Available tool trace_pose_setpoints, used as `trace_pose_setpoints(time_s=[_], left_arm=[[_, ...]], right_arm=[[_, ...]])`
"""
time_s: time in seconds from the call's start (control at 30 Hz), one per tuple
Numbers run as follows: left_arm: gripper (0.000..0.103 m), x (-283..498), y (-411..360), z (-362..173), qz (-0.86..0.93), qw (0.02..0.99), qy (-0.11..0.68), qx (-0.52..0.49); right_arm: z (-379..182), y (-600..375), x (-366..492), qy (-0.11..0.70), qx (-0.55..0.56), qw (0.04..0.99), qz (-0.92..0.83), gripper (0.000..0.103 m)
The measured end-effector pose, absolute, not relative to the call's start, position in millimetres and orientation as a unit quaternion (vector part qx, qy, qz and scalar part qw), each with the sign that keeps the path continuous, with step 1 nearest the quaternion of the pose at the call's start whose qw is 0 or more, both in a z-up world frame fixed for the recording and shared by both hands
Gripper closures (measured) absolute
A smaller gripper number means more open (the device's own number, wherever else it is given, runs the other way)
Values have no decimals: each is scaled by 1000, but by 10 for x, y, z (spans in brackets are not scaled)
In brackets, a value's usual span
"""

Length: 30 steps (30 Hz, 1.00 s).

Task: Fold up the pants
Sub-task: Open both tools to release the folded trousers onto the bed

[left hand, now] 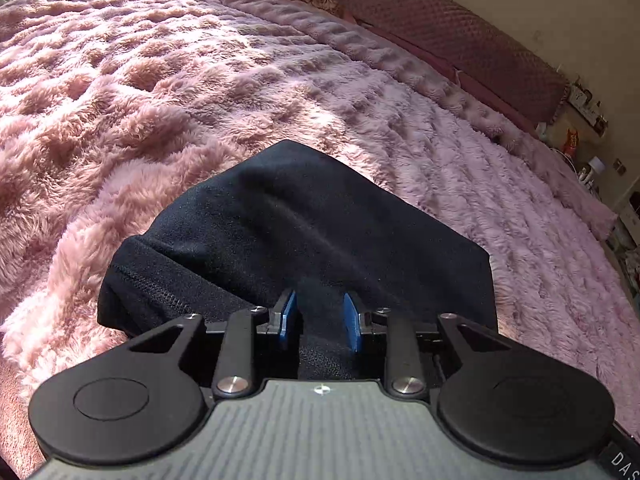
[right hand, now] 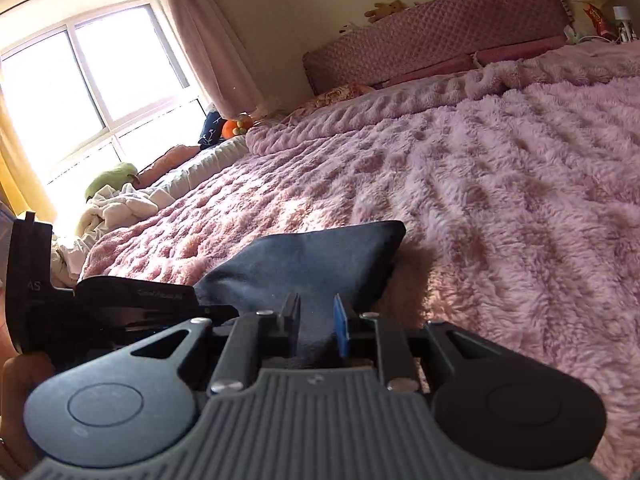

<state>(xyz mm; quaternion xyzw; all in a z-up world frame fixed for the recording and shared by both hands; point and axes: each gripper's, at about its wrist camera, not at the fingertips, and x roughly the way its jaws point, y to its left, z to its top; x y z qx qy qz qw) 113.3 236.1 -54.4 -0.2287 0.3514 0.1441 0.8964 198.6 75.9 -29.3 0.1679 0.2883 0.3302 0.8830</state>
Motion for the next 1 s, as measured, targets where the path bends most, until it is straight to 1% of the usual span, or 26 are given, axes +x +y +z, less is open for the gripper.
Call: trace_pose_setpoints(time_s=[0.13, 0.2, 0.23, 0.3, 0.33, 0.37, 0.43, 0.53, 0.57, 0.63, 0.7, 0.73, 0.8, 0.83, 0.9, 0.97, 1.0], left_arm=[[72, 1050, 2277, -584, 146, 904, 349, -198], [72, 995, 2248, -600, 142, 902, 359, -193], [72, 975, 2223, -604, 143, 901, 364, -189], [72, 938, 2135, -581, 158, 901, 365, -173], [72, 932, 2093, -568, 167, 901, 366, -165], [72, 919, 2031, -539, 179, 900, 366, -154], [70, 897, 1943, -496, 201, 899, 362, -143], [60, 888, 1812, -411, 231, 894, 360, -136], [57, 883, 1761, -364, 238, 893, 360, -131], [55, 845, 1676, -281, 239, 897, 351, -121], [54, 760, 1589, -187, 229, 906, 336, -117], [53, 718, 1546, -143, 224, 909, 332, -116], [45, 654, 1459, -83, 221, 910, 332, -113], [45, 628, 1416, -57, 218, 911, 332, -110], [40, 574, 1328, -3, 204, 915, 335, -99], [36, 465, 1219, 66, 204, 917, 330, -92], [31, 426, 1179, 99, 205, 917, 330, -89]], right_arm=[[-387, 1024, 2263, 302, 125, 891, 314, 90], [-504, 1030, 2421, 322, 127, 890, 296, 101], [-572, 1010, 2480, 325, 124, 895, 277, 103], [-592, 977, 2546, 318, 106, 911, 240, 103], [-576, 955, 2548, 311, 97, 918, 224, 94], [-545, 891, 2530, 302, 94, 925, 213, 93], [-475, 740, 2477, 296, 119, 920, 227, 93], [-370, 588, 2317, 294, 126, 914, 248, 89], [-324, 537, 2203, 293, 116, 914, 255, 85], [-274, 467, 2024, 299, 92, 911, 268, 79], [-254, 413, 1860, 314, 68, 905, 278, 71], [-247, 395, 1755, 323, 54, 902, 282, 71], [-230, 398, 1613, 335, 35, 897, 287, 70], [-215, 417, 1555, 338, 29, 895, 290, 70], [-162, 482, 1464, 345, 12, 888, 303, 65], [-98, 521, 1389, 355, -5, 880, 316, 63], [-67, 517, 1348, 359, -7, 877, 320, 62]])
